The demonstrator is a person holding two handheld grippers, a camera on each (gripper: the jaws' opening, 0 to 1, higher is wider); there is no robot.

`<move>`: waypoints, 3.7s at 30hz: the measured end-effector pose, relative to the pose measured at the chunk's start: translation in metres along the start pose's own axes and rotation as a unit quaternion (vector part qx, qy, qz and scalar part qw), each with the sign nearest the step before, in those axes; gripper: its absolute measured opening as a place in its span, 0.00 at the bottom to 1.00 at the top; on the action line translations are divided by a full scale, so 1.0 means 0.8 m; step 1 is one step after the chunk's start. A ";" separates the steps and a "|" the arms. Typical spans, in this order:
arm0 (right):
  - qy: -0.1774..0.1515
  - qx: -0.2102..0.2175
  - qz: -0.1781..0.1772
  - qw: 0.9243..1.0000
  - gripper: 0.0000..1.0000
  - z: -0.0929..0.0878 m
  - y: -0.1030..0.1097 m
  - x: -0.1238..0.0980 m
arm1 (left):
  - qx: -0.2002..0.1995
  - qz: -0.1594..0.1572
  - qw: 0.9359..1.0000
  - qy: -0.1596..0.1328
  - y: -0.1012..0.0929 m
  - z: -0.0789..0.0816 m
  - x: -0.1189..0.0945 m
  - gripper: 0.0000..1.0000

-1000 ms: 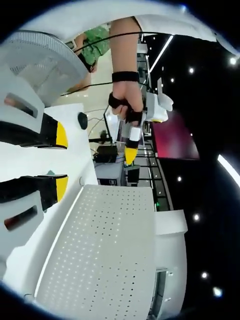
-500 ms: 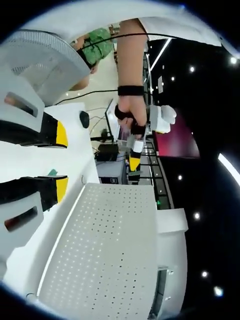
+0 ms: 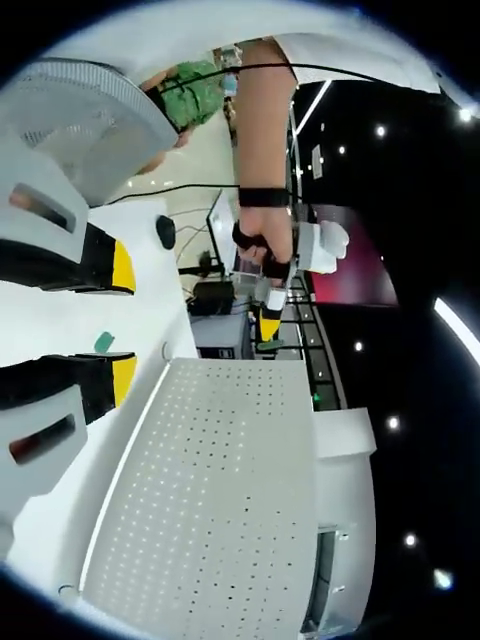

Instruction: Insert the hook assembly into the mounting plate slot until the hook locks in place.

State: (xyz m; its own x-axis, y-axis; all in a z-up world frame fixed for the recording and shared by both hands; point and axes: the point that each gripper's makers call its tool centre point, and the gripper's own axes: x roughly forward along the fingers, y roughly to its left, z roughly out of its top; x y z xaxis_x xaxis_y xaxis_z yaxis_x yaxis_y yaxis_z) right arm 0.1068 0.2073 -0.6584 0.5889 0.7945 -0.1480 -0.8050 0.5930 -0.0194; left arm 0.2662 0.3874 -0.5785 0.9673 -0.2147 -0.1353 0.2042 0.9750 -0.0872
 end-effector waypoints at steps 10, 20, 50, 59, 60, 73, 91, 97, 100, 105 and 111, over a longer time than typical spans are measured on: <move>-0.001 0.003 -0.011 1.000 0.22 0.000 -0.005 -0.006 | 0.004 0.004 1.000 -0.016 0.013 0.021 0.017 0.02; 0.001 0.009 -0.018 1.000 0.22 -0.003 -0.008 -0.008 | 0.013 0.014 1.000 -0.016 0.027 0.031 0.032 0.02; 0.018 0.022 -0.043 0.999 0.22 -0.012 -0.007 -0.017 | 0.029 0.030 0.999 -0.025 0.058 0.062 0.084 0.02; 0.021 0.028 -0.057 0.998 0.22 -0.015 -0.010 -0.024 | 0.033 0.030 0.999 -0.026 0.061 0.069 0.105 0.02; 0.021 0.028 -0.057 0.998 0.22 -0.015 -0.011 -0.024 | 0.032 0.031 0.999 -0.025 0.062 0.069 0.106 0.02; 0.018 0.036 -0.073 0.997 0.22 -0.017 -0.020 -0.021 | 0.034 0.039 0.998 -0.026 0.080 0.078 0.132 0.02; 0.021 0.040 -0.095 0.994 0.22 -0.020 -0.026 -0.032 | 0.036 0.038 0.998 -0.026 0.084 0.088 0.167 0.02; 0.024 0.043 -0.101 0.994 0.22 -0.021 -0.028 -0.034 | 0.035 0.040 0.998 -0.021 0.085 0.089 0.173 0.02; 0.023 0.043 -0.100 0.994 0.22 -0.020 -0.028 -0.033 | 0.041 0.046 0.998 -0.004 0.091 0.081 0.174 0.02; 0.023 0.042 -0.097 0.994 0.21 -0.018 -0.027 -0.028 | 0.035 0.043 0.998 -0.003 0.087 0.085 0.178 0.02; 0.027 0.040 -0.091 0.995 0.21 -0.019 -0.025 -0.024 | 0.045 0.050 0.998 0.017 0.087 0.086 0.179 0.02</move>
State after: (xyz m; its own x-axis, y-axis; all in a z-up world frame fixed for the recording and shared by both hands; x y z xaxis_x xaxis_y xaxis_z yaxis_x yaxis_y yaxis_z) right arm 0.1101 0.1782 -0.6699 0.7176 0.6666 -0.2018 -0.6761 0.7363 0.0276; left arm 0.4297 0.4288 -0.5361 0.9782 -0.1158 -0.1722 0.1205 0.9926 0.0174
